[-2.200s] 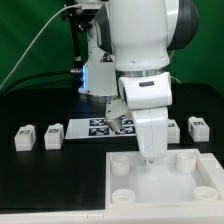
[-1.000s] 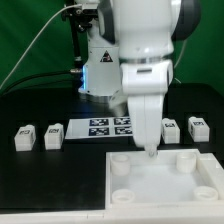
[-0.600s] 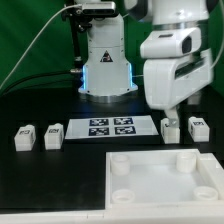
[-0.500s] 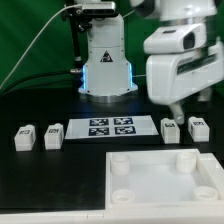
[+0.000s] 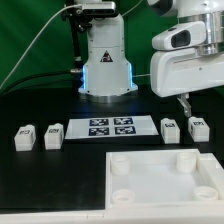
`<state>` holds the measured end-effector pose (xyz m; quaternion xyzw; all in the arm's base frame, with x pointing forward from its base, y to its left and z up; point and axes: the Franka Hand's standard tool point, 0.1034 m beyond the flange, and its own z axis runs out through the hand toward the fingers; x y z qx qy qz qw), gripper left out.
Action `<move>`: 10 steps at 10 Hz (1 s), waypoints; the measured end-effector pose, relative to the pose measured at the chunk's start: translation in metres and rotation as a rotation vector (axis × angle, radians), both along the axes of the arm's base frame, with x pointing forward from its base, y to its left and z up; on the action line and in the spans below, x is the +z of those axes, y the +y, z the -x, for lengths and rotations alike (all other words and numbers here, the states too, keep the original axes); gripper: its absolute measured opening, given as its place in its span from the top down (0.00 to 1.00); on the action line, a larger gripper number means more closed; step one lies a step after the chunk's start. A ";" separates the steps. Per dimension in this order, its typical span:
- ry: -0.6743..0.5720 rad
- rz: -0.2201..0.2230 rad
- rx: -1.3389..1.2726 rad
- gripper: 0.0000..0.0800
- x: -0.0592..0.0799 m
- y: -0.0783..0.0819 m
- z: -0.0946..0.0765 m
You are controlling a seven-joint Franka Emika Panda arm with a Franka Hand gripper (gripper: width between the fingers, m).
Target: Assemble one leg
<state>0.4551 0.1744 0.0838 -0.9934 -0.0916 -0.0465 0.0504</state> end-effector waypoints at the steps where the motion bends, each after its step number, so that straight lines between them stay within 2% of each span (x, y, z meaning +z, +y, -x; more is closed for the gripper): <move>1: 0.070 0.005 -0.021 0.19 -0.008 0.000 0.002; 2: 0.065 -0.005 -0.048 0.19 -0.010 0.009 0.000; 3: 0.192 0.030 -0.068 0.19 -0.020 0.011 0.023; 4: 0.385 0.082 -0.089 0.19 -0.033 0.008 0.049; 6: 0.627 0.123 -0.076 0.19 -0.028 0.018 0.034; 8: 0.880 0.171 -0.060 0.19 -0.031 0.011 0.040; 10: 0.965 0.182 -0.051 0.19 -0.036 0.011 0.038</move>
Offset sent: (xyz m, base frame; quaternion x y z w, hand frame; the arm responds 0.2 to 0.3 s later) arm -0.0791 -0.0100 -0.0602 -0.0450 -0.4007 0.1448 0.9036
